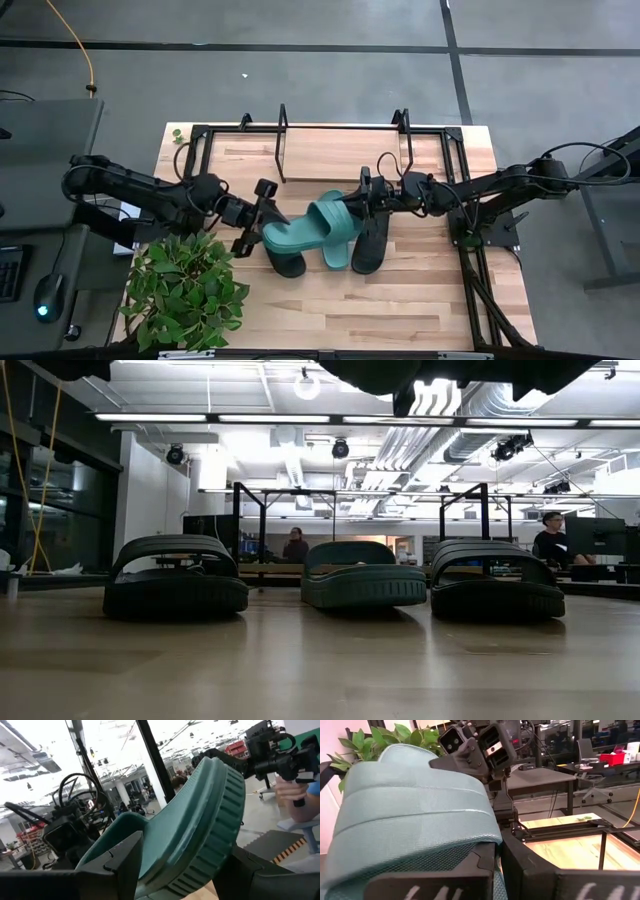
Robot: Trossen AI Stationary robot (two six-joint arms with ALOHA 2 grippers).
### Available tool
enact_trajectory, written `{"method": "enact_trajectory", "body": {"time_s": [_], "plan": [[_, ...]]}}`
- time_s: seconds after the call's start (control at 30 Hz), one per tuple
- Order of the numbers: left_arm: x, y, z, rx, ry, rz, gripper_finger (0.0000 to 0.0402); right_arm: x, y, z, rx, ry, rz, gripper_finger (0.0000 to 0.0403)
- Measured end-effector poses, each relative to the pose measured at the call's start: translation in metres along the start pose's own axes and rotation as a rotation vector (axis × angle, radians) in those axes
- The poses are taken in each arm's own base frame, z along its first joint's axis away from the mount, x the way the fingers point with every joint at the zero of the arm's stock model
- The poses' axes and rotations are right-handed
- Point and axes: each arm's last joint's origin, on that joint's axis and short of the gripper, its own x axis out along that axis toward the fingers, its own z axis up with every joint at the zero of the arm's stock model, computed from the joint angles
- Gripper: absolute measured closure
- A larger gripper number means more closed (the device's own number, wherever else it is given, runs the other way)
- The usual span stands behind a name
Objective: Pick and place slides into the shelf
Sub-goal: Put the bottom green slides on the shelf
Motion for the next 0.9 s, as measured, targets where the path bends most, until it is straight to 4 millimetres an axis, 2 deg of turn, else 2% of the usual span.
{"method": "enact_trajectory", "body": {"time_s": [0.2,0.57,0.7,0.9], "plan": [[0.0110,0.0028,-0.0004,-0.004,0.002,-0.036,0.0249,-0.0001,0.0000,-0.0002,0.000,0.002,0.002,0.0402],[0.0119,0.0032,-0.0010,0.024,0.002,-0.030,0.0328,-0.0001,-0.0001,-0.0008,0.001,0.005,0.001,0.0402],[0.0119,0.0033,-0.0011,0.023,0.004,-0.028,0.0335,-0.0001,-0.0001,-0.0008,-0.011,0.005,0.001,0.0398],[0.0120,0.0032,-0.0014,0.023,0.006,-0.028,0.0324,-0.0002,0.0000,-0.0002,-0.040,0.001,0.002,0.0368]]}}
